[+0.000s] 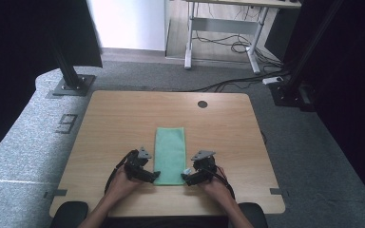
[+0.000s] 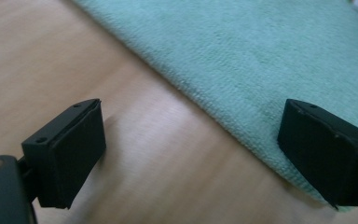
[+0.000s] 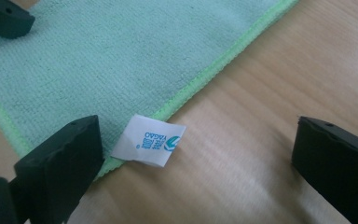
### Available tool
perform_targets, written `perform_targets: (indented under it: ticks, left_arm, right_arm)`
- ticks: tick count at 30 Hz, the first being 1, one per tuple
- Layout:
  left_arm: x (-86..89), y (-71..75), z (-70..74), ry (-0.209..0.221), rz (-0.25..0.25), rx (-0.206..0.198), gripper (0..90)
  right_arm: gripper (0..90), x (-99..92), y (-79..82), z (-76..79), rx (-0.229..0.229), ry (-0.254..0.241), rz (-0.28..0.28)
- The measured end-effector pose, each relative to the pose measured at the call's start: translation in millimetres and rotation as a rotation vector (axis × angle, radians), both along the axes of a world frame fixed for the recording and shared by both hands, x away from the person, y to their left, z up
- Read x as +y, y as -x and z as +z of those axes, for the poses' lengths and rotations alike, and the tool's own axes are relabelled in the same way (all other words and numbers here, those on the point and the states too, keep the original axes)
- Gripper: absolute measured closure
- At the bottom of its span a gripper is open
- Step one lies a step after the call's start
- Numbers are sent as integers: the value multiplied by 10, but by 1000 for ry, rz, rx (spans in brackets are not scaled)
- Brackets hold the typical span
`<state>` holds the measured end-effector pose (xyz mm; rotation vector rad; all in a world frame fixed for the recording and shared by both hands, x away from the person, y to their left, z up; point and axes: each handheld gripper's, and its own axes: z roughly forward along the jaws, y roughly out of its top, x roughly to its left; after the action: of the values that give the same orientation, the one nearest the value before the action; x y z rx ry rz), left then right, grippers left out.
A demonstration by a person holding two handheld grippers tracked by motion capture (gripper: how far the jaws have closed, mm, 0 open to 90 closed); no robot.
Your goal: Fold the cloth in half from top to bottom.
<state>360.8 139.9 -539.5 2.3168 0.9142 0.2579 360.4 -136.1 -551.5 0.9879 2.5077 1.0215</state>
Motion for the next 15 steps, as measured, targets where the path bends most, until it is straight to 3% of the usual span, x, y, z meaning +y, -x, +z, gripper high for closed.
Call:
perform_targets:
  ticks: [3,8,14,15]
  left_arm:
    - [-3,-59,73,32,13,-31,69]
    - [60,-342,166,58,91,-88,69]
    - [50,-442,-42,4,100,-72,50]
    - [57,-448,-66,15,99,-72,40]
  right_arm:
    - [69,-38,74,2,-8,-9,7]
    - [69,-78,114,-4,-12,-15,11]
    - [66,-72,106,1,-6,-12,11]
    - [65,-70,104,2,-5,-10,10]
